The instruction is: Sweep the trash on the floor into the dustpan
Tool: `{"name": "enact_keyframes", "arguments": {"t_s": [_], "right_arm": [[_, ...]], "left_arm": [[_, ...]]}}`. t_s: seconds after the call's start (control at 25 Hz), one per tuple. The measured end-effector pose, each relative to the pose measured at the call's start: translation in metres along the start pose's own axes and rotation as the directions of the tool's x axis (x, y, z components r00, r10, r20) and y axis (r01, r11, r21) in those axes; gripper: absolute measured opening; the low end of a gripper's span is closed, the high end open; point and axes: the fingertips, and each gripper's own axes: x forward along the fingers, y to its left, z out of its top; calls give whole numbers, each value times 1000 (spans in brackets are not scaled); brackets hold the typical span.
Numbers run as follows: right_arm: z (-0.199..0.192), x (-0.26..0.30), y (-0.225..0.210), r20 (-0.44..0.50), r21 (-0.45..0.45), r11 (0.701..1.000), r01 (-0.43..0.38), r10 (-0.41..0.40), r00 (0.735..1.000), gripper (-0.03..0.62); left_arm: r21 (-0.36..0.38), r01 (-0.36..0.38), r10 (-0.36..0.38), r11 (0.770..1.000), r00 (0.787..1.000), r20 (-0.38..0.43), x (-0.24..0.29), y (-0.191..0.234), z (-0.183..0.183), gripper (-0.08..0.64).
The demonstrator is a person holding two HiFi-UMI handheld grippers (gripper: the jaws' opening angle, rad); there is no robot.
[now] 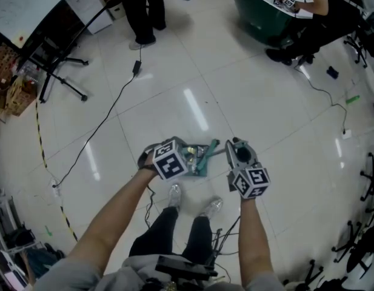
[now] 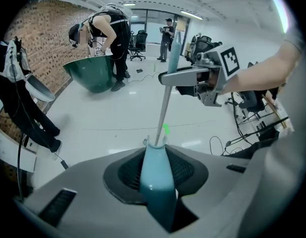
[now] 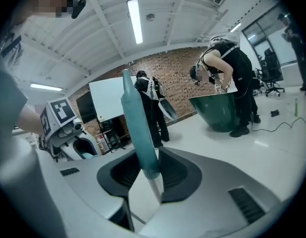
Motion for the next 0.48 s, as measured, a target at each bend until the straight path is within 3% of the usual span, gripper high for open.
{"name": "enact_keyframes", "arguments": {"t_s": [0.24, 0.48], "right_arm": [[1, 2, 51, -4, 11, 990, -138, 138, 990, 104], [32, -40, 55, 30, -106, 989, -102, 105, 994, 100]], "left_arm": [[-2, -6, 6, 1000, 1000, 15, -4, 6, -8, 102], [-21, -1, 2, 1000, 999, 44, -13, -2, -9, 101]]}}
